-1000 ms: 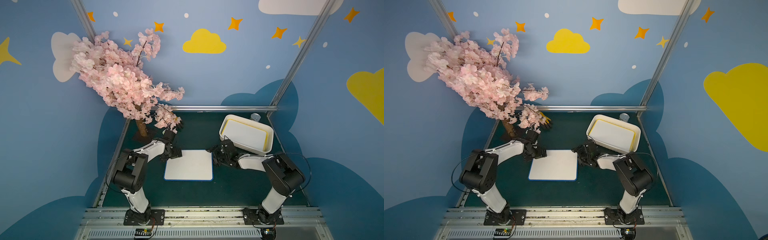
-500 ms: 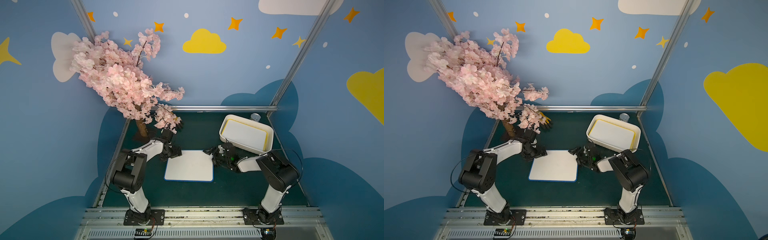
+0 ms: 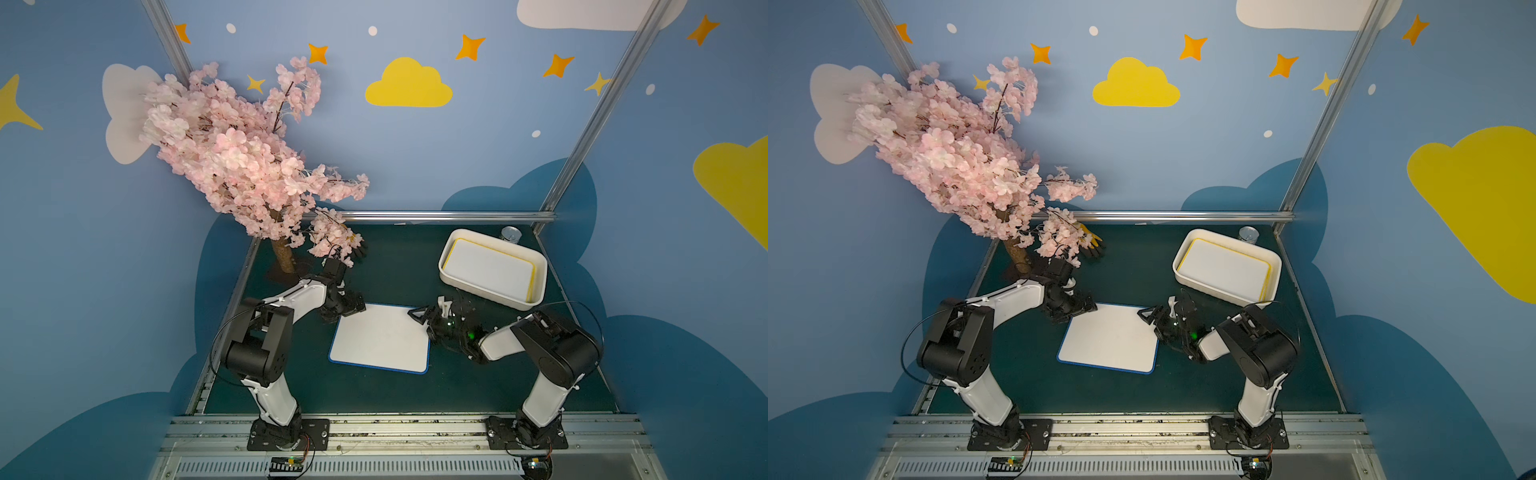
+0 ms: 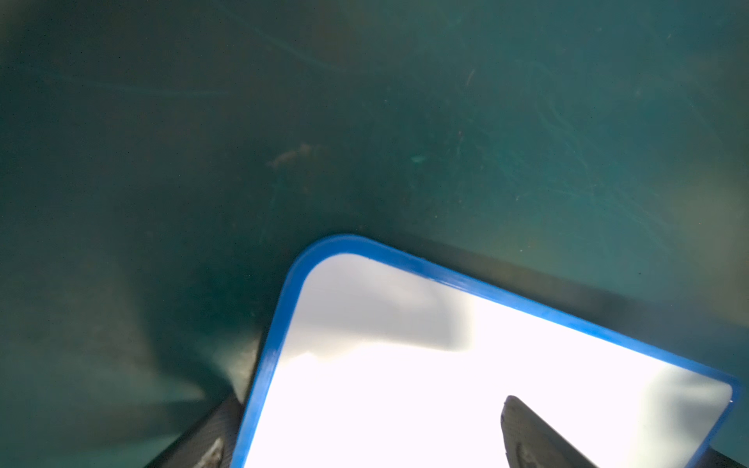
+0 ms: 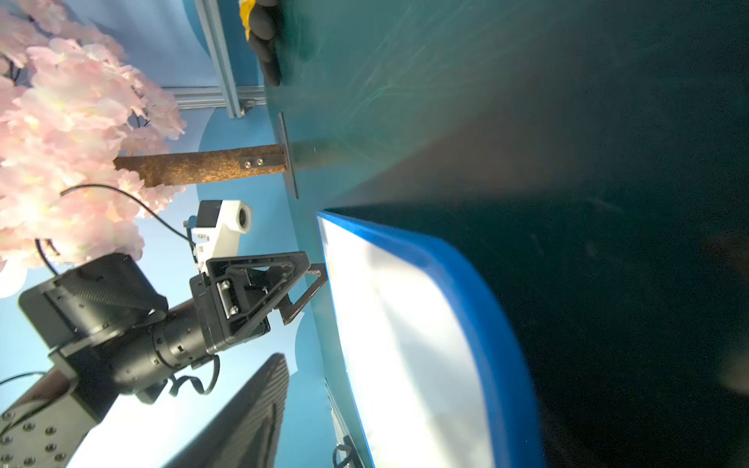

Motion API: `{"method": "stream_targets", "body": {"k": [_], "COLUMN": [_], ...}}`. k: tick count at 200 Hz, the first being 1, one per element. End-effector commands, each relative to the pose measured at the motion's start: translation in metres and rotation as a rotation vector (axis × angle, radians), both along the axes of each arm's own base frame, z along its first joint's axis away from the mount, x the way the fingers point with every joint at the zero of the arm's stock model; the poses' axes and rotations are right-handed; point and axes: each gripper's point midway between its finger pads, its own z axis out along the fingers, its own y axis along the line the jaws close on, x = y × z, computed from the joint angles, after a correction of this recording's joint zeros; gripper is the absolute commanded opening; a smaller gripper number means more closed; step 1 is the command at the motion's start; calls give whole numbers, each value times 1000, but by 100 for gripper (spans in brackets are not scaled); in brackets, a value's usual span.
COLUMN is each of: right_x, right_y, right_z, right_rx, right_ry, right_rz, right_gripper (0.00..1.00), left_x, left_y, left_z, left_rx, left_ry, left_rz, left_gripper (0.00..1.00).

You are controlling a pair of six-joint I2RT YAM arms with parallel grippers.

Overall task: Put the whiteboard into the storage box
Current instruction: Pick up the whiteboard at the center of the board.

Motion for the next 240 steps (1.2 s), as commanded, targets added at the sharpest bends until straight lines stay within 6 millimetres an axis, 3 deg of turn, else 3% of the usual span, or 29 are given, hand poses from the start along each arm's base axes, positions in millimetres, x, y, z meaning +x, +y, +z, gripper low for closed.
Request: {"method": "stream_targets", "body": {"k": [1,74,157,170,202,240], "right_x": [5,-1,-2,-1,0,5], "right_y": [10,3,0,-1,-2,-5], "right_z": [29,39,52,53,60,83], "right_rx": [106,115,137,131,109,49], "right_ry": [-112,-173,-257,-262,-290,-333], "right_rz": [1,-2,-7,-6,-1,17], "right_gripper": [68,30,1,0,0,0], "left_x": [-10,-9,-7,-5,1,10], "left_y": [-26,-25,-25,-24,-25,-29], "left_z": [8,10,15,18,40,91], "left_rx": [-117,-116,-119,-115,-119,-129], "left_ry": [46,40,27,14,-67,-292], "left_rz": [-36,-35,-36,-35,-49,-122], "left_gripper": [100,100,100,100,100,100]}}
